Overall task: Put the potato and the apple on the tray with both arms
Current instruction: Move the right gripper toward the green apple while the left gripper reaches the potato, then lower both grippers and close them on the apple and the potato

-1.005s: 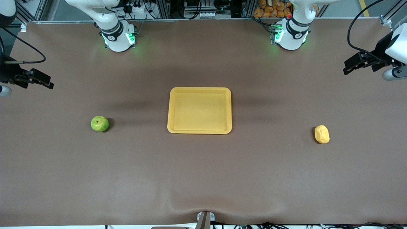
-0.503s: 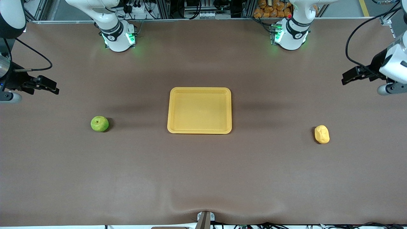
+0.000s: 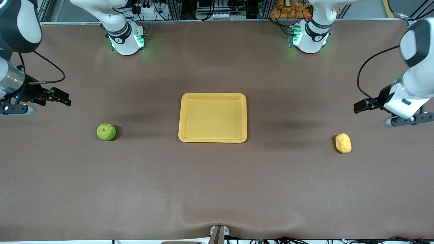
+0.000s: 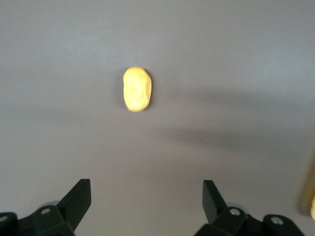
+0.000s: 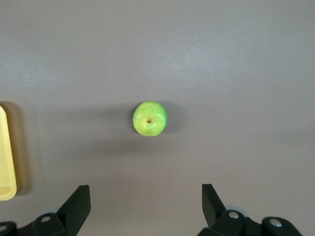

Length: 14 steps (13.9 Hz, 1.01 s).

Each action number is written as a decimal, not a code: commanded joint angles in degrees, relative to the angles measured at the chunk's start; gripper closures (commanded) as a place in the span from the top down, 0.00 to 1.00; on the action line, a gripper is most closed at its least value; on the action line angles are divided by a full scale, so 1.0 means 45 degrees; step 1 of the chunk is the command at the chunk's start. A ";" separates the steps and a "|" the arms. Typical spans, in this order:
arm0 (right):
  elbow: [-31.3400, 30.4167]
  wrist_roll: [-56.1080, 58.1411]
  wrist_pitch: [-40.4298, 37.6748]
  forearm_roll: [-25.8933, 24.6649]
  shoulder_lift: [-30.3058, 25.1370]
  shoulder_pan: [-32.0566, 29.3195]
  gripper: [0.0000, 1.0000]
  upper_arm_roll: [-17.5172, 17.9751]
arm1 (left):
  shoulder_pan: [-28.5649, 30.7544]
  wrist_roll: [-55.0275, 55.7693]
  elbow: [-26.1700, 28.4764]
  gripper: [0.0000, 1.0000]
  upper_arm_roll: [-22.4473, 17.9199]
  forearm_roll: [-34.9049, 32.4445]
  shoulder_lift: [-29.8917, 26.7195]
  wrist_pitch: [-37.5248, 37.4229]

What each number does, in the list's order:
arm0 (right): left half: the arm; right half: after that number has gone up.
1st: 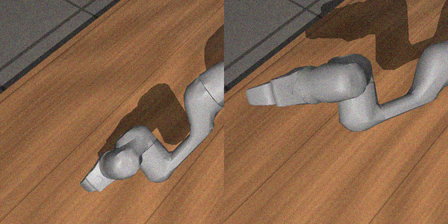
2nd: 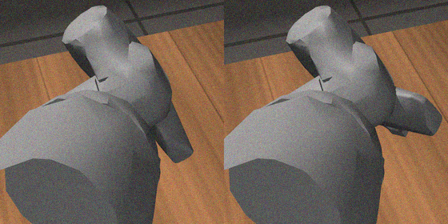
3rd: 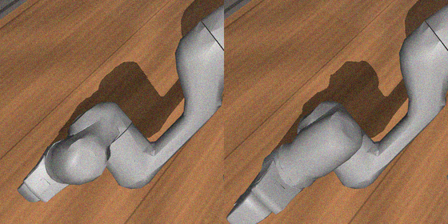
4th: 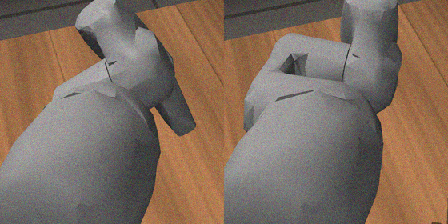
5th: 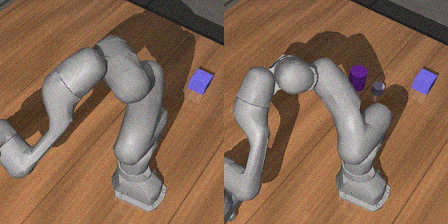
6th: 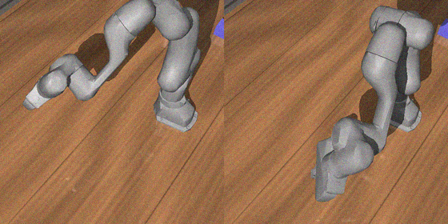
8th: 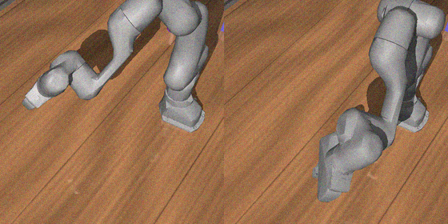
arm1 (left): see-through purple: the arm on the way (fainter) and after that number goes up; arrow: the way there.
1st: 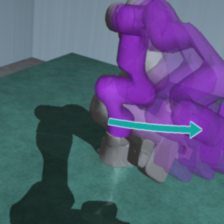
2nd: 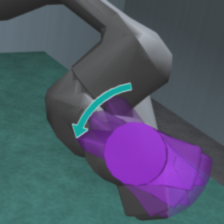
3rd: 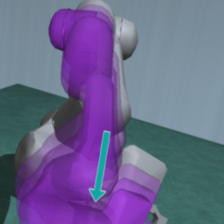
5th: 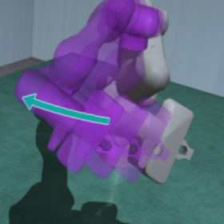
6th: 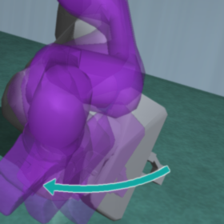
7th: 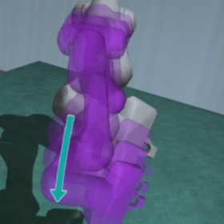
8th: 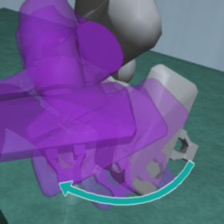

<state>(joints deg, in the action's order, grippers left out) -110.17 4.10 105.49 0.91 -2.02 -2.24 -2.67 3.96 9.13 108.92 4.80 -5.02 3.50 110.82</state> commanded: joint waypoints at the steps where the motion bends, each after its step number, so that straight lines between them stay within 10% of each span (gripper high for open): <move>1: -0.1256 0.0182 0.1279 0.0013 0.0058 -0.0088 1.00 0.0086 | 0.0018 -0.0077 0.1377 1.00 0.0027 -0.0232 0.0254 0.1735; 14: -0.2158 0.0202 0.5090 0.0013 0.3359 -0.0557 1.00 0.0086 | 0.1735 -0.0135 0.1478 1.00 0.0027 -0.1440 0.5001 0.8143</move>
<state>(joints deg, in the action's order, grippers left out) -118.92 4.13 126.28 0.91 12.35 -3.11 -3.06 10.61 9.03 116.08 4.66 -8.73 23.97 144.54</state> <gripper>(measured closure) 0.000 0.000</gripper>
